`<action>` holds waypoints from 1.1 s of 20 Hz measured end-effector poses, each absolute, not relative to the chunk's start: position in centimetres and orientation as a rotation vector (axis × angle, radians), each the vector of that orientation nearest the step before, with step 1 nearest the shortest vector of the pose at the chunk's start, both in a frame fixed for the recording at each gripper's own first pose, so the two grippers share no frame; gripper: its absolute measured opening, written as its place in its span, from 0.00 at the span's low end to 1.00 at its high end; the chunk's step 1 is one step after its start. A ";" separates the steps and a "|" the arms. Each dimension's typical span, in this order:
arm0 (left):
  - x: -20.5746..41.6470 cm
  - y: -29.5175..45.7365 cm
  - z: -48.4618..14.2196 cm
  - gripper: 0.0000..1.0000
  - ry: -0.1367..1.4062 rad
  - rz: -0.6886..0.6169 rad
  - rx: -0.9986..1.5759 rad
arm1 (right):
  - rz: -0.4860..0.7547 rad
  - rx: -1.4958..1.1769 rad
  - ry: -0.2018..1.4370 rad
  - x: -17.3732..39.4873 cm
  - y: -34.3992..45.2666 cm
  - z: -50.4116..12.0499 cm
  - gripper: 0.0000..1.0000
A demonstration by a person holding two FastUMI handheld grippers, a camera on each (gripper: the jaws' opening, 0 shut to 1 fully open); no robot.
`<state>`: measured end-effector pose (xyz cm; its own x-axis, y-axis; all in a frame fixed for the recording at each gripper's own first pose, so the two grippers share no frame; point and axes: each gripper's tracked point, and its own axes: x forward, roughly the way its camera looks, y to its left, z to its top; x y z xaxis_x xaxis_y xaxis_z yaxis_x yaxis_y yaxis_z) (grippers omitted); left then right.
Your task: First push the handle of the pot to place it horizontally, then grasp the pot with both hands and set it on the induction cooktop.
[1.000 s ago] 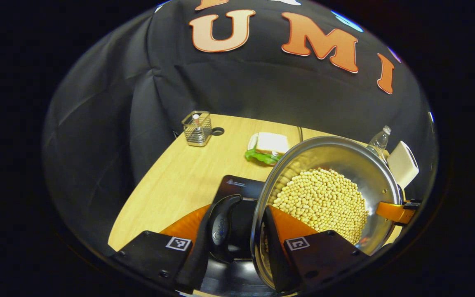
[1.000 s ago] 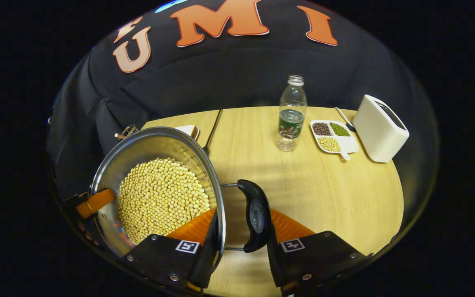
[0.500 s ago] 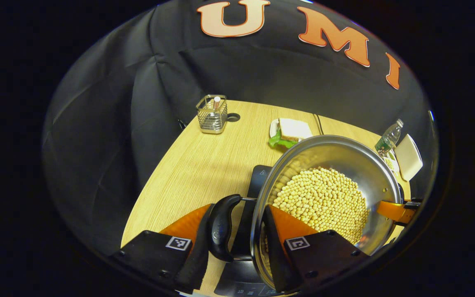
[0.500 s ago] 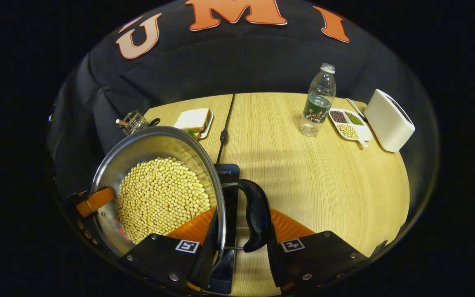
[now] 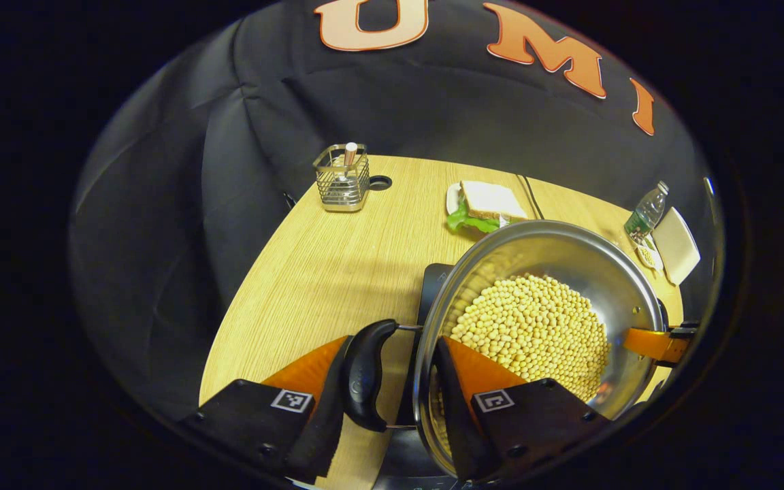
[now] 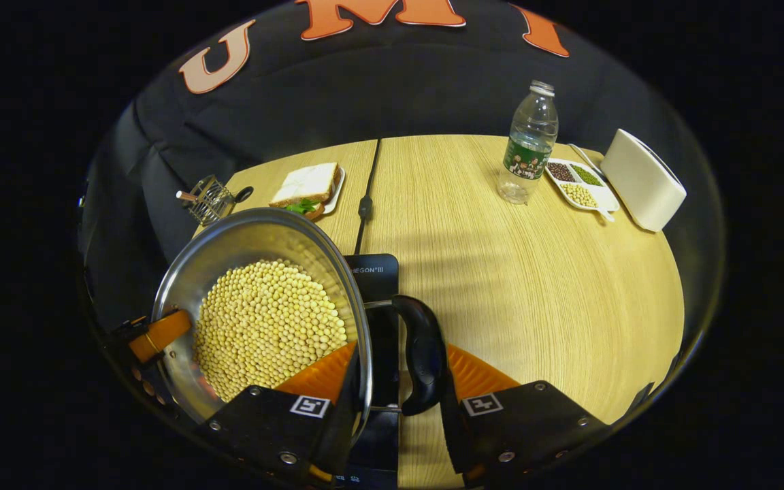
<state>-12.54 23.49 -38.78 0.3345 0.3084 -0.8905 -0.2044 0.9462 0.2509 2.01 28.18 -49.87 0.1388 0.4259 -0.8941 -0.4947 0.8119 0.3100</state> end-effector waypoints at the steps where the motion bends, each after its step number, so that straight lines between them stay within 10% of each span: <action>1: -12.6 23.6 -39.0 0.73 1.181 0.328 0.116 | 0.677 -0.063 1.265 2.1 28.2 -49.9 0.57; 9: -13.1 23.0 -35.2 0.97 1.063 0.327 0.113 | 0.701 0.063 1.002 10.2 23.2 -41.9 0.81; 22: -0.2 10.9 -8.4 0.95 0.392 0.280 0.122 | 0.569 -0.047 0.407 26.8 -2.7 -21.9 0.94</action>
